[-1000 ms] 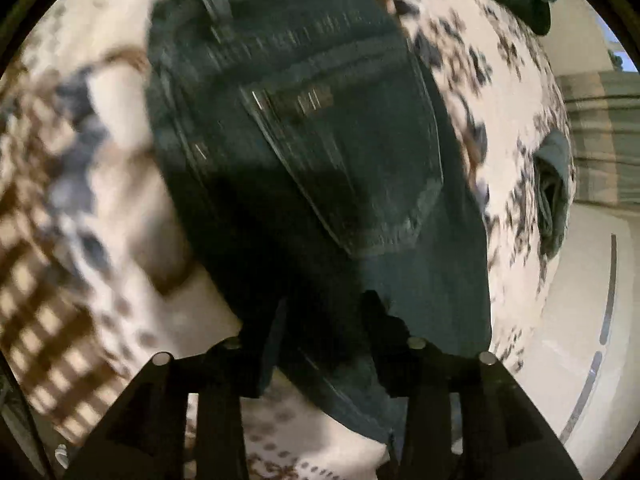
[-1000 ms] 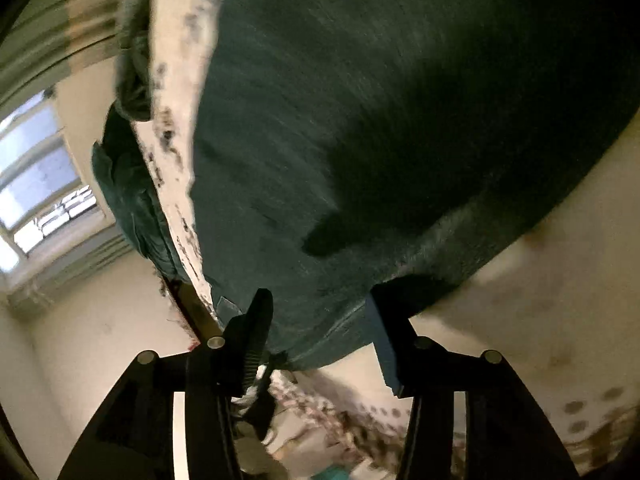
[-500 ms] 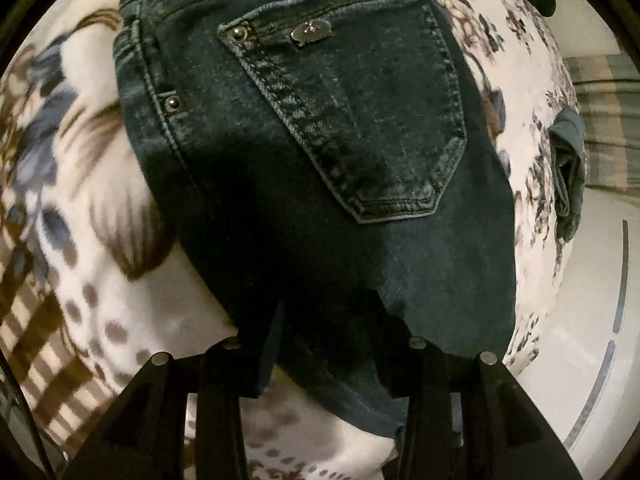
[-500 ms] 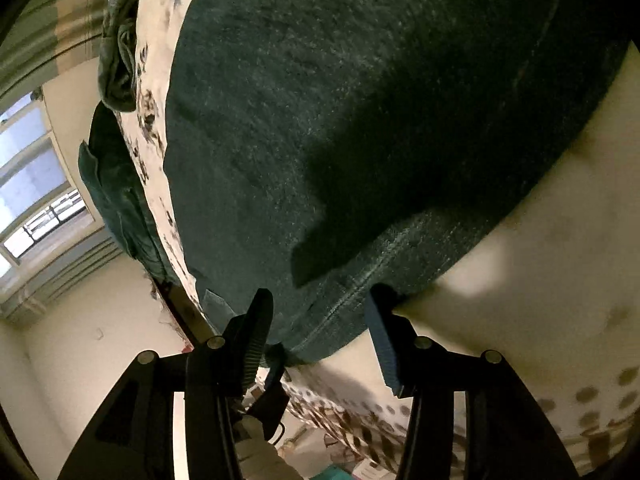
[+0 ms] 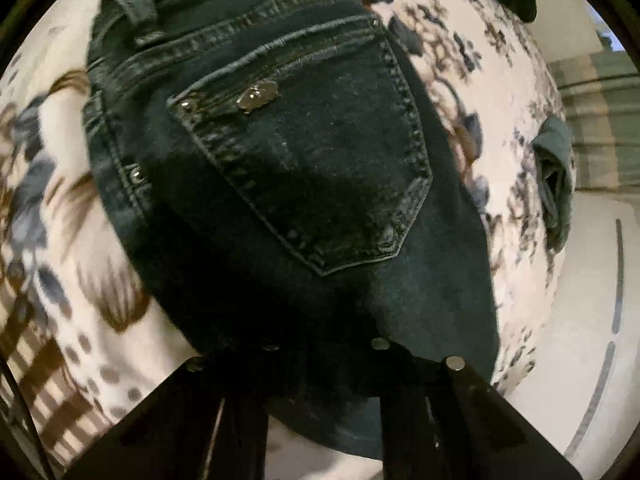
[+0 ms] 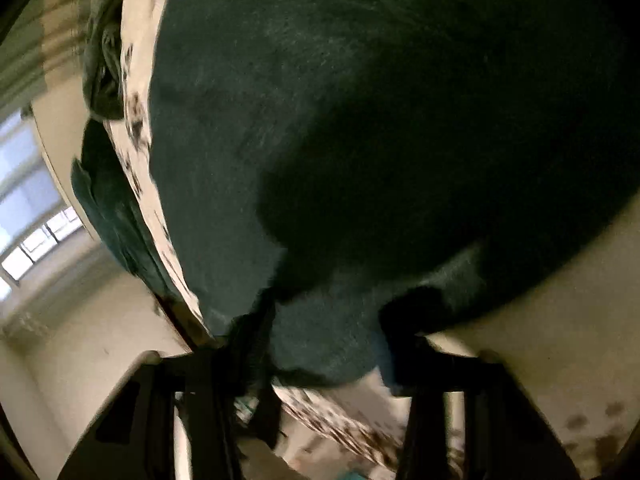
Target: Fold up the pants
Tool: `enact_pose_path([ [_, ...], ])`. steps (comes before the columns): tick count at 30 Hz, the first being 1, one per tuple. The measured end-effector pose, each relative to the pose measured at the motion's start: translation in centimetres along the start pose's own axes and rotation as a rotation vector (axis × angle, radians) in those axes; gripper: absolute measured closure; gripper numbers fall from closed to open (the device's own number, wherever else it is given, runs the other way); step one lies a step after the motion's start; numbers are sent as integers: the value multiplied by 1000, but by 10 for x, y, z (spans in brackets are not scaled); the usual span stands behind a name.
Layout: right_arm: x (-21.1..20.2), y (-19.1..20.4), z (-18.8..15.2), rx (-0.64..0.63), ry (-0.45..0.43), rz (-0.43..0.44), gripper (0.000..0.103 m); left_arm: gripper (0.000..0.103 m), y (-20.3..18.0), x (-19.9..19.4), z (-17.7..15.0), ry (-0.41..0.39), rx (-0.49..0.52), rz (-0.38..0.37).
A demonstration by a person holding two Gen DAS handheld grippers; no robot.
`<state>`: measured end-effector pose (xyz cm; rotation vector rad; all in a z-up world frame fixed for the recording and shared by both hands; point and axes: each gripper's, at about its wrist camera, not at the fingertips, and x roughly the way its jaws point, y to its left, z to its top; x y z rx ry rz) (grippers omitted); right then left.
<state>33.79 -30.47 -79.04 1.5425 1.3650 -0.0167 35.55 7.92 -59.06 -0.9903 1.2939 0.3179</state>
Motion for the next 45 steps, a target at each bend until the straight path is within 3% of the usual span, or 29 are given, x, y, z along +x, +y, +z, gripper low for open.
enact_pose_path([
  [4, -24, 19, -24, -142, -45, -14, 98, 94, -7, -29, -16, -54, 42, 3],
  [8, -36, 10, -40, -171, -28, -62, 99, 94, 9, -29, -27, -32, 38, 39],
  [12, -22, -14, -26, -102, 11, -78, 98, 90, 37, 4, -17, 38, -36, 27],
  [16, -17, -18, -11, -95, 93, -81, 92, 84, 38, -12, -15, 70, -33, -18],
  [17, -22, -16, -11, -116, 111, -98, 89, 82, 37, -28, -15, 52, -16, -5],
  [18, -29, -16, -11, -136, 113, -106, 78, 77, 38, -41, -15, 28, -10, -4],
  [21, -61, -7, -10, -192, 48, -146, 35, 61, 49, -73, -3, -73, -62, -5],
  [22, -70, -7, -9, -193, 16, -148, 34, 59, 55, -74, 5, -97, -90, -4],
  [27, -88, -23, 8, -48, -100, -113, 34, 58, 78, -55, 55, -155, -241, 8],
  [28, -86, -23, 10, -32, -127, -103, 44, 58, 80, -46, 61, -140, -260, 15],
  [29, -88, -22, 11, -41, -172, -110, 57, 67, 83, -36, 65, -121, -267, 53],
  [30, -90, -20, 14, -59, -203, -170, 92, 68, 84, -28, 64, -108, -263, 96],
  [31, -90, -24, 18, -44, -204, -179, 94, 68, 87, -23, 62, -111, -247, 99],
  [33, -88, -34, 27, 17, -185, -179, 94, 66, 86, -27, 59, -115, -214, 92],
  [36, -88, -11, 29, -69, -101, -269, 91, 64, 84, -52, 48, -120, -187, 90],
  [38, -95, 7, 23, -121, -35, -338, 81, 65, 71, -70, 36, -124, -138, 119],
  [40, -109, 29, 13, -193, -1, -361, 52, 65, 49, -86, 26, -146, -40, 134],
  [42, -120, 62, -1, -308, 2, -368, 47, 65, 28, -90, 25, -168, 55, 129],
  [45, -105, 117, 4, -446, -4, -355, 47, 65, 2, -73, 42, -162, 140, 139],
])
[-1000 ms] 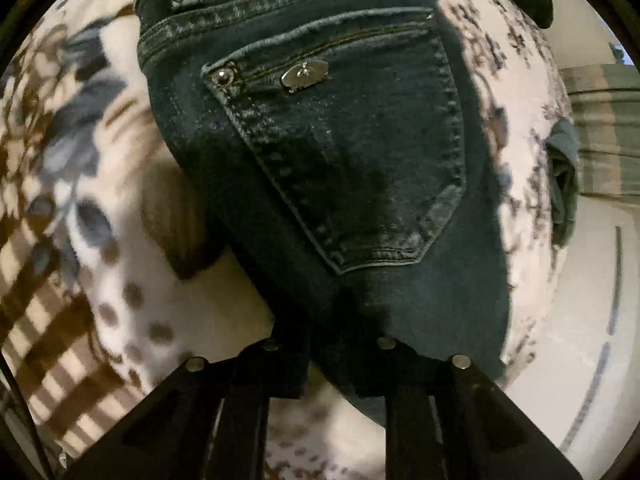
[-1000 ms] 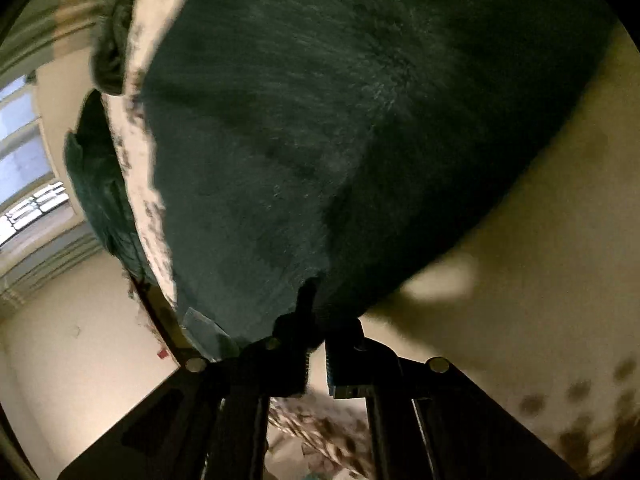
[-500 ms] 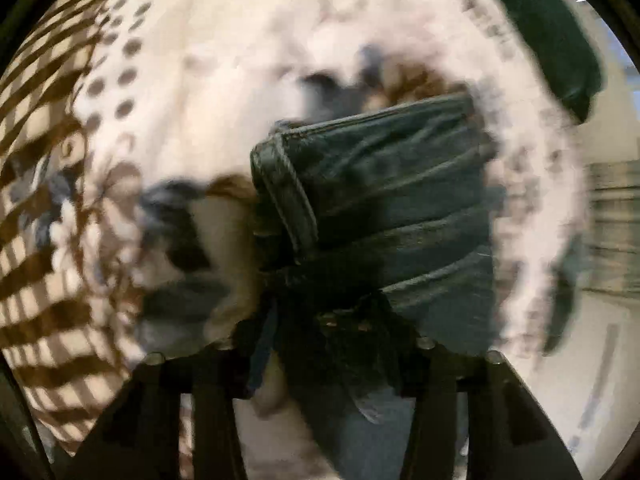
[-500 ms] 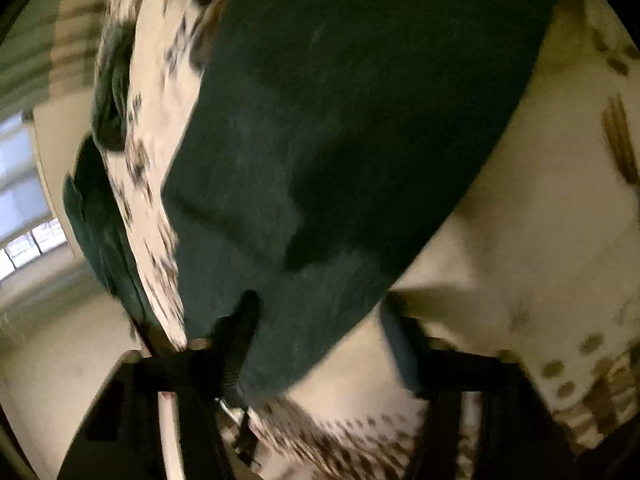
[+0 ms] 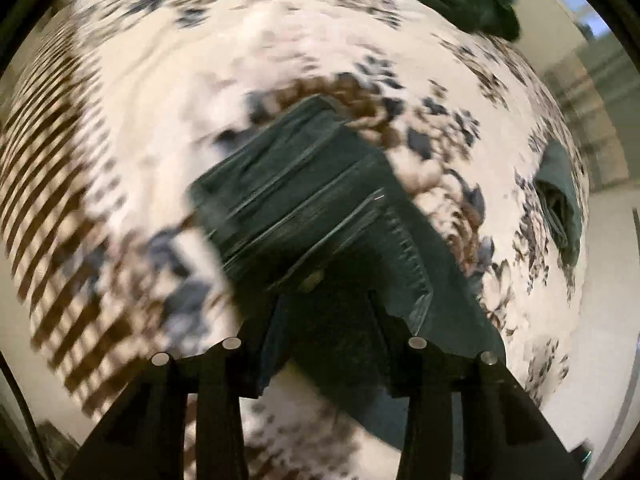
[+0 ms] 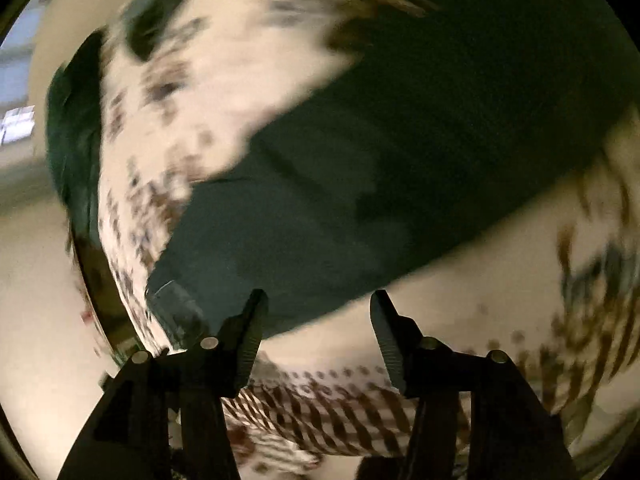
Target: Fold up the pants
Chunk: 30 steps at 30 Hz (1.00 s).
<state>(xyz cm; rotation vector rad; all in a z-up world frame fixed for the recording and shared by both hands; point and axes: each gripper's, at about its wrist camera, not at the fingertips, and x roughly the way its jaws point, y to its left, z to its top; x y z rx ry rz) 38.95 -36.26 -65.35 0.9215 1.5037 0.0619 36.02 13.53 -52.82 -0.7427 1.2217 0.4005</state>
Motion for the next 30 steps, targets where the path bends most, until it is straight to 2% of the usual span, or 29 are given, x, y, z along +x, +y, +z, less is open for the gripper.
enact_pose_path([
  [2, 12, 29, 27, -88, -21, -38, 47, 65, -6, 15, 19, 23, 22, 0],
  [4, 39, 66, 59, -247, 10, -143, 47, 65, -18, 27, 37, 31, 62, 7],
  [6, 65, 87, 82, -395, 92, -253, 47, 65, -32, 38, 46, 36, 116, 28],
  [9, 103, 93, 90, -590, 294, -392, 47, 65, -36, 49, 49, 42, 173, 55],
  [11, 113, 95, 88, -672, 336, -468, 63, 65, -28, 51, 48, 43, 177, 61],
  [12, 112, 93, 87, -707, 327, -504, 78, 65, -26, 52, 50, 44, 173, 61],
  [13, 109, 94, 87, -717, 299, -530, 95, 65, -22, 54, 50, 44, 165, 61],
  [14, 98, 92, 91, -698, 246, -522, 96, 65, -18, 54, 51, 46, 156, 57],
  [16, 85, 80, 102, -603, 195, -481, 98, 65, -10, 56, 51, 54, 145, 48],
  [18, 83, 65, 112, -505, 179, -441, 98, 65, -11, 57, 51, 57, 155, 49],
  [21, 86, 56, 116, -455, 157, -443, 98, 65, -12, 57, 51, 63, 173, 59],
  [24, 83, 48, 126, -387, 210, -413, 93, 65, -9, 54, 54, 77, 154, 42],
  [26, 74, 53, 131, -383, 220, -397, 86, 65, -8, 46, 55, 64, 135, 26],
  [28, 57, 71, 130, -425, 170, -357, 53, 65, -9, 38, 53, 47, 132, 26],
  [30, 40, 90, 126, -464, 103, -289, 43, 65, -13, 30, 49, 45, 133, 33],
])
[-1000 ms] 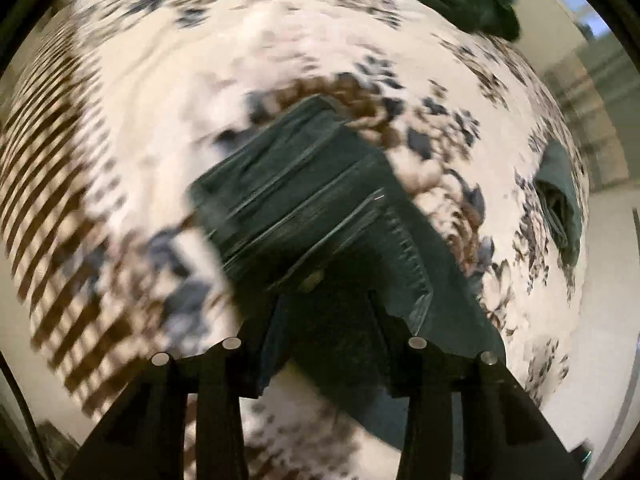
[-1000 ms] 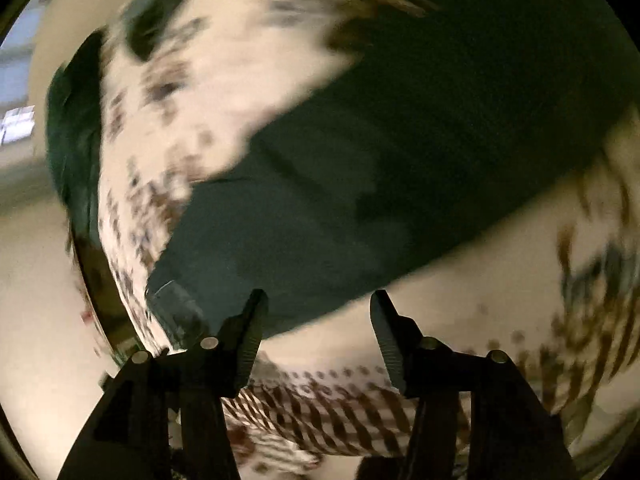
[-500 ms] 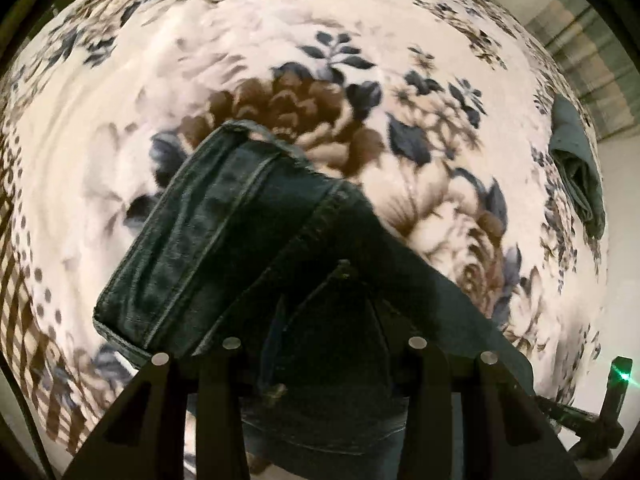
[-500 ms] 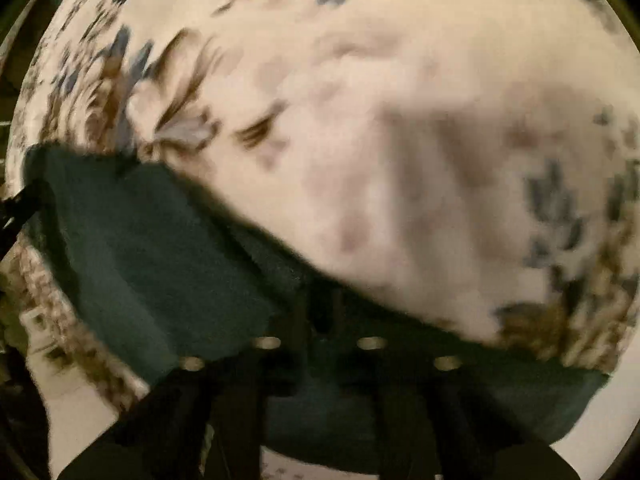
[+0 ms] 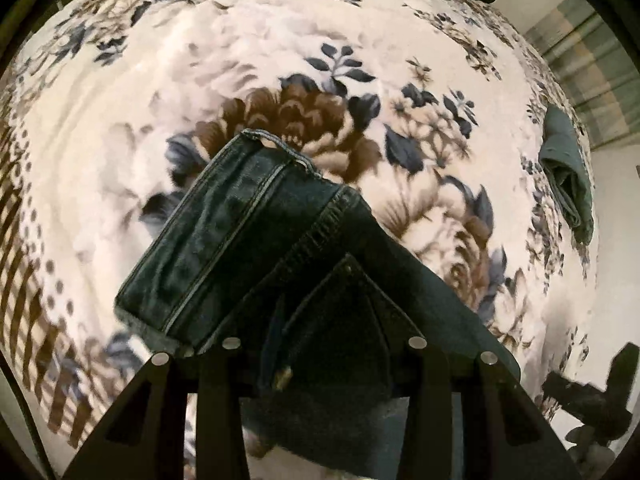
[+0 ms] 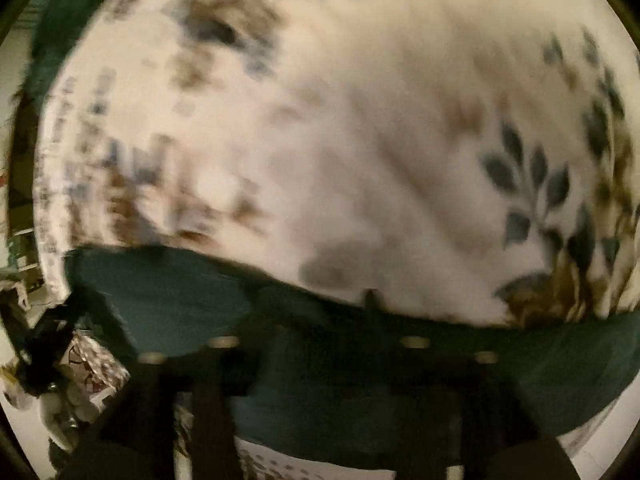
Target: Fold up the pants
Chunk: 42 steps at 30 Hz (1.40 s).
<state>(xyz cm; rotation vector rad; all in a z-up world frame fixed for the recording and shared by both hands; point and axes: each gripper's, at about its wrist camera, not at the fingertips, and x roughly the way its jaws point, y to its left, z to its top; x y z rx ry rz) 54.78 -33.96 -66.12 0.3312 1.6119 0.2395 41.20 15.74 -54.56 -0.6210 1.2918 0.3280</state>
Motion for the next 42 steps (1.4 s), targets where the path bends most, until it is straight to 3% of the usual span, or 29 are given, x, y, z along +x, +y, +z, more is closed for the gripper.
enact_pose_path([
  [3, -31, -5, -18, 28, -175, 66, 43, 65, -26, -9, -16, 2, 90, 29],
  [4, -39, -7, -24, 46, -234, 96, 37, 64, -36, -11, -22, 0, 129, 44],
  [5, -47, -18, -36, 76, -300, 133, 29, 54, -52, -13, -31, 1, 189, 55],
  [6, -54, -32, -52, 117, -346, 169, 16, 36, -64, -13, -39, 4, 230, 54],
  [8, -60, -57, -82, 234, -372, 245, 16, 21, -92, -14, -60, 8, 309, 43],
  [9, -63, -78, -102, 305, -398, 275, 16, 20, -107, -12, -72, 5, 349, 39],
  [12, -67, -137, -157, 507, -493, 222, 15, 20, -146, -2, -101, 9, 449, 49],
  [14, -75, -190, -193, 670, -529, 164, 15, 13, -166, 9, -116, 26, 485, 41],
  [18, -84, -302, -244, 968, -584, 114, 15, 13, -201, 42, -141, 81, 507, 44],
  [20, -79, -344, -247, 990, -613, 129, 22, 13, -210, 57, -149, 94, 497, 42],
  [21, -72, -358, -242, 980, -599, 104, 33, 13, -213, 64, -153, 107, 483, 38],
  [22, -65, -372, -239, 982, -589, 103, 35, 13, -216, 75, -156, 127, 460, 39],
  [24, -53, -391, -235, 992, -615, 205, 33, 10, -219, 85, -158, 119, 452, 75],
  [27, -56, -393, -223, 928, -634, 232, 28, 4, -221, 89, -158, 104, 446, 82],
  [28, -54, -389, -219, 895, -636, 214, 38, 3, -222, 90, -158, 101, 447, 91],
  [29, -58, -385, -217, 854, -630, 147, 56, 3, -223, 92, -157, 101, 449, 96],
  [30, -62, -381, -219, 829, -644, 119, 89, 2, -223, 94, -156, 107, 448, 94],
  [31, -69, -380, -225, 831, -671, 101, 92, 2, -223, 95, -155, 108, 444, 92],
  [33, -82, -378, -232, 852, -710, 51, 93, 0, -220, 99, -153, 114, 430, 84],
  [36, -69, -394, -227, 894, -673, 166, 91, 0, -216, 108, -153, 136, 411, 93],
  [39, -56, -411, -220, 959, -647, 274, 74, 0, -218, 115, -154, 149, 391, 128],
  [42, -53, -410, -216, 967, -681, 266, 77, 0, -221, 119, -150, 176, 372, 139],
])
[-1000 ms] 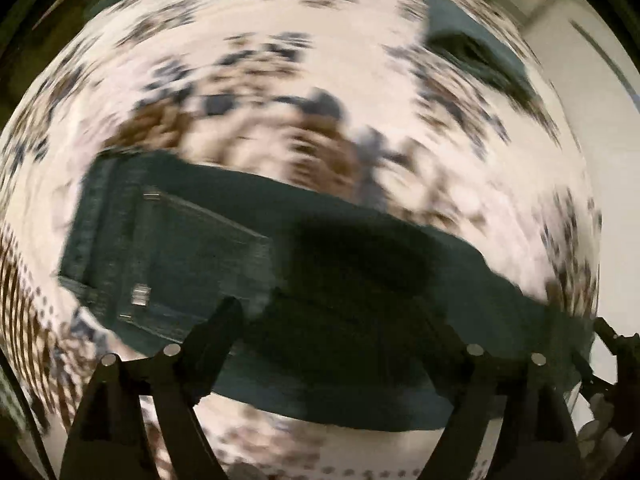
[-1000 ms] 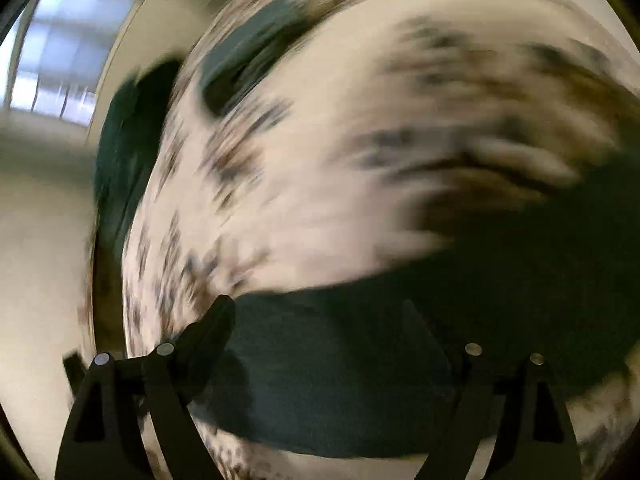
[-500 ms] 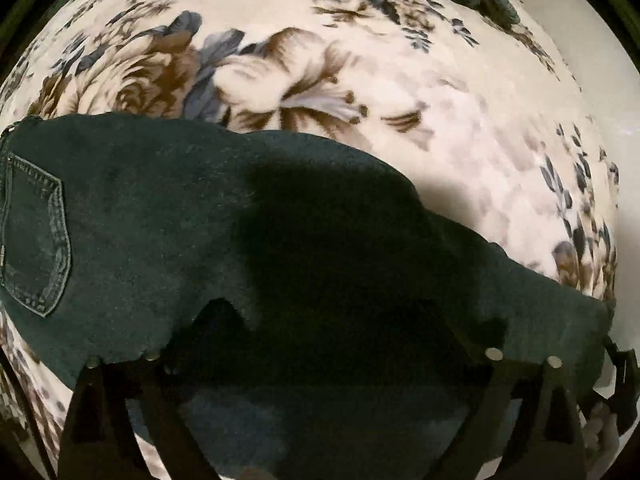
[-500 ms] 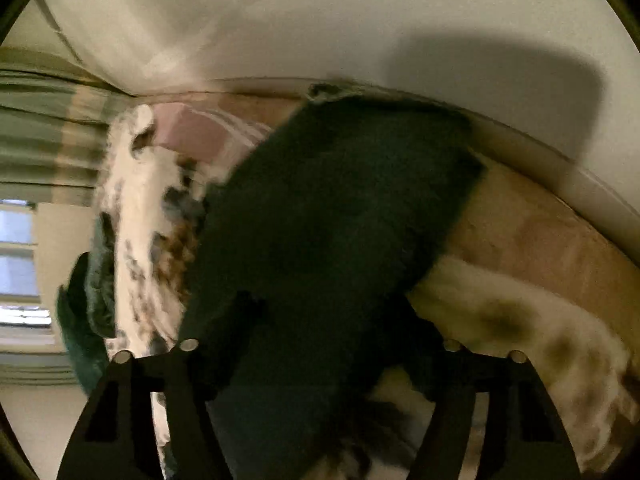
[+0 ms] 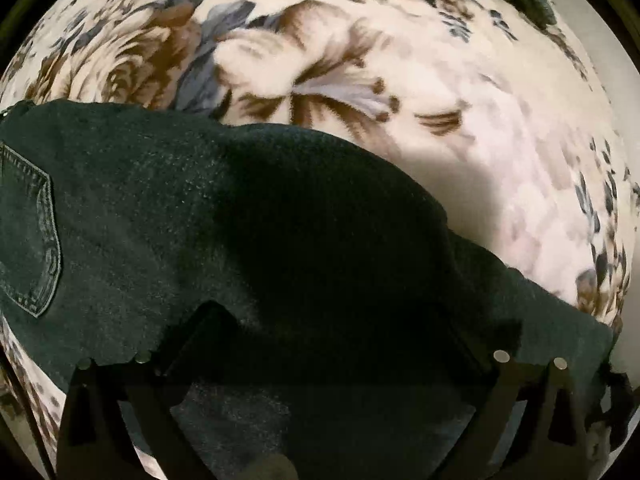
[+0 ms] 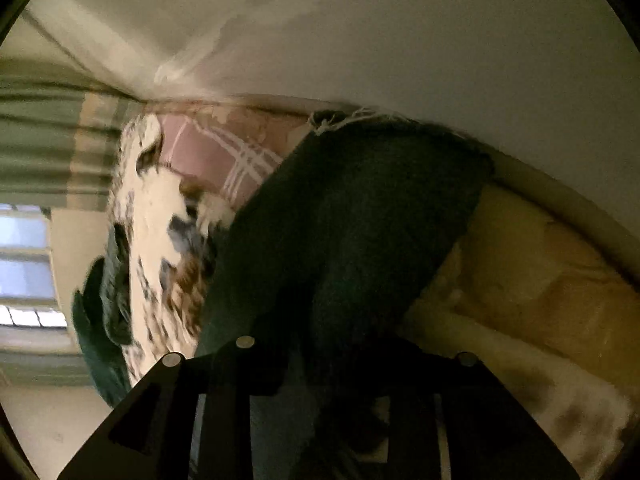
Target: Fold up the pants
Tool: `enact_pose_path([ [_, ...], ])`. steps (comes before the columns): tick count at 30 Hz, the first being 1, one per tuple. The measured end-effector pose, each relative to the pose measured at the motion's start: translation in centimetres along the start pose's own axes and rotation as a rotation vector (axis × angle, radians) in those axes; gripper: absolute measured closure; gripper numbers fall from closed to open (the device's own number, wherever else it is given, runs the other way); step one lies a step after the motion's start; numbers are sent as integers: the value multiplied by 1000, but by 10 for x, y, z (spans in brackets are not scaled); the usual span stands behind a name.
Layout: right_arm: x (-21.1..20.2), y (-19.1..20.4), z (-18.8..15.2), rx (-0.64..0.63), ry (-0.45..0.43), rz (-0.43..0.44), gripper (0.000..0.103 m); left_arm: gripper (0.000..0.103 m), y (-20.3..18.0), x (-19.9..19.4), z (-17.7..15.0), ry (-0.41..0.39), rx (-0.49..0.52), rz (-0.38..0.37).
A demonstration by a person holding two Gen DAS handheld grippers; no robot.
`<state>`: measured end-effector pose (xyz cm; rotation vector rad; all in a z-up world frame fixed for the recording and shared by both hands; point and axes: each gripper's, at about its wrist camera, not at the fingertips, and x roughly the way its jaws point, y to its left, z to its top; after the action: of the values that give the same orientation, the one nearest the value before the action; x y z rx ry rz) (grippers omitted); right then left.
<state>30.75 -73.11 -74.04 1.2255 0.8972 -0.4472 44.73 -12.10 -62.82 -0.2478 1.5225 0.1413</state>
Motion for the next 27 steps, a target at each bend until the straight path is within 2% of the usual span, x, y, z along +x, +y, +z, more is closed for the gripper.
enact_pose_path([
  [1, -2, 5, -2, -28, -17, -12, 91, 0, 1, -5, 2, 1, -6, -13],
  [2, -5, 11, -3, -58, -35, -24, 92, 0, 1, -11, 5, -6, -7, -26],
  [4, -22, 32, -10, -136, -92, -63, 93, 0, 5, -25, 10, -24, -4, -51],
  [7, -54, 78, -29, -305, -161, -68, 93, 0, 19, -48, 11, -51, -16, -88],
  [10, -74, 135, -65, -487, -179, -53, 93, 0, 47, -73, 11, -77, -44, -124],
  [13, -77, 196, -120, -673, -173, -40, 93, 0, 77, -97, 4, -109, -63, -122],
  [17, -51, 262, -219, -925, -140, -52, 93, 0, 125, -128, -21, -135, -98, -102],
  [20, -11, 299, -322, -1127, -69, -45, 93, 0, 169, -148, -35, -154, -145, -67],
  [24, 45, 310, -474, -1471, 42, -56, 94, 0, 224, -167, -46, -187, -207, -3],
  [27, 78, 289, -563, -1698, 132, -104, 94, 0, 250, -168, -44, -199, -236, 34],
])
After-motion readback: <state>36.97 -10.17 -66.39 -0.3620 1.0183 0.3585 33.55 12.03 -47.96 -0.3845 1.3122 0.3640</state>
